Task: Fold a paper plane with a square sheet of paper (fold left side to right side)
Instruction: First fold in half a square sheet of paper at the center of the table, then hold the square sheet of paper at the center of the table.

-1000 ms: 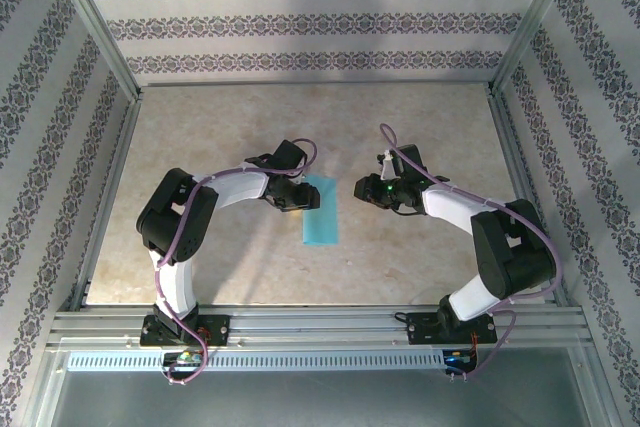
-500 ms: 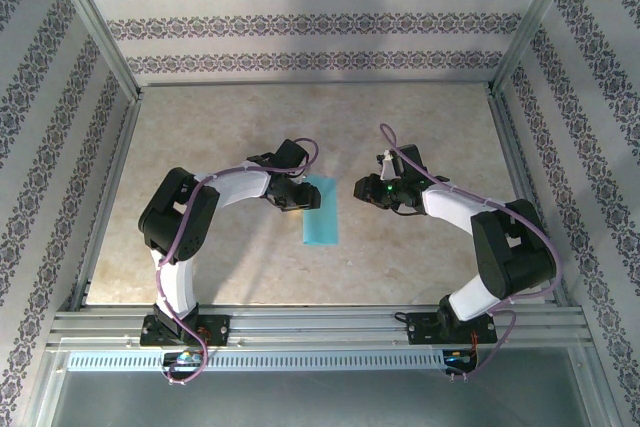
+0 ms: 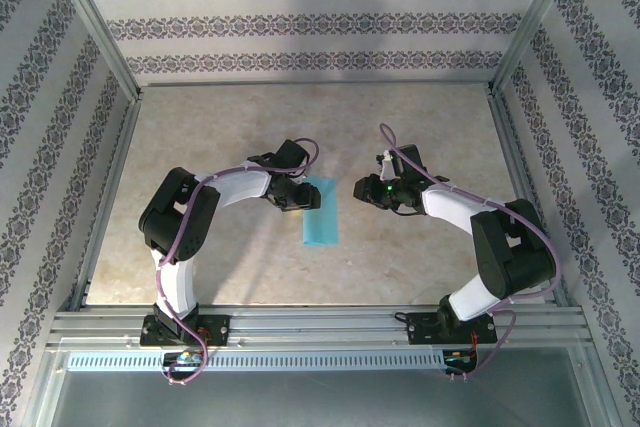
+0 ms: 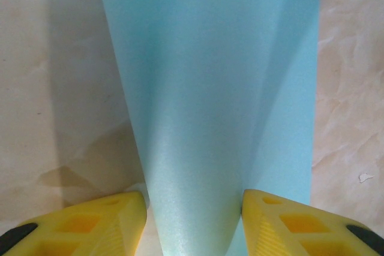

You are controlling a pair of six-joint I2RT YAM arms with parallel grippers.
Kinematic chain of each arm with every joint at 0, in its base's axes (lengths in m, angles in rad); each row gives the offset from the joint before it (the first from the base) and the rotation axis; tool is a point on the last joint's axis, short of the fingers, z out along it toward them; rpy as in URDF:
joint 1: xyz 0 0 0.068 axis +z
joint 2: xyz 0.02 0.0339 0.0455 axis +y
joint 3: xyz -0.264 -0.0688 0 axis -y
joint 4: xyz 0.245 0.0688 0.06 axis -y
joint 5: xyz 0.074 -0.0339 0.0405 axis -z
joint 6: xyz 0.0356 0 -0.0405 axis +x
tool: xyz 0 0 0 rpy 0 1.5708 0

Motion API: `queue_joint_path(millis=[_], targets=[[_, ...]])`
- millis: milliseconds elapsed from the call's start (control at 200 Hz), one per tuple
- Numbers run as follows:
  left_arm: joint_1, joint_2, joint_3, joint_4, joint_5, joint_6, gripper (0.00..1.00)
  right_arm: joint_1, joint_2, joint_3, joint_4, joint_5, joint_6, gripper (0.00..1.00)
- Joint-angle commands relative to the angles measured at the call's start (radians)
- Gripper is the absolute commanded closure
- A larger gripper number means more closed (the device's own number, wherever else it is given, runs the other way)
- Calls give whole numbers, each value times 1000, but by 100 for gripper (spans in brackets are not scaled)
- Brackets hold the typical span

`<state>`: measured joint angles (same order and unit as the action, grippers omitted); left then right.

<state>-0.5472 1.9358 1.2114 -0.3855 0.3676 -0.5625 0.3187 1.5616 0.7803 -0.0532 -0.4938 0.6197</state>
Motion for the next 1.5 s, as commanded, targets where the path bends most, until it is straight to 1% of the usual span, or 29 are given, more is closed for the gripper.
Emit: queue_joint_path(millis=[0,675,884,1119,1494], targets=[[-38,103,-39,-39,-13,-17,50,14,15,2,-7,-30,-26,67],[-45,119,-32,-49,-19,-22,50,33,31,13,-7,-37,-25,67],[-48,124,-24,-64,-23,-10,50,45,47,25,-6,-56,-25,67],[-48,125,-18,-73,-29,-1,50,66,74,41,13,-88,-13,72],[-49,130,1,-98,-42,41,50,63,64,37,8,-65,-18,72]])
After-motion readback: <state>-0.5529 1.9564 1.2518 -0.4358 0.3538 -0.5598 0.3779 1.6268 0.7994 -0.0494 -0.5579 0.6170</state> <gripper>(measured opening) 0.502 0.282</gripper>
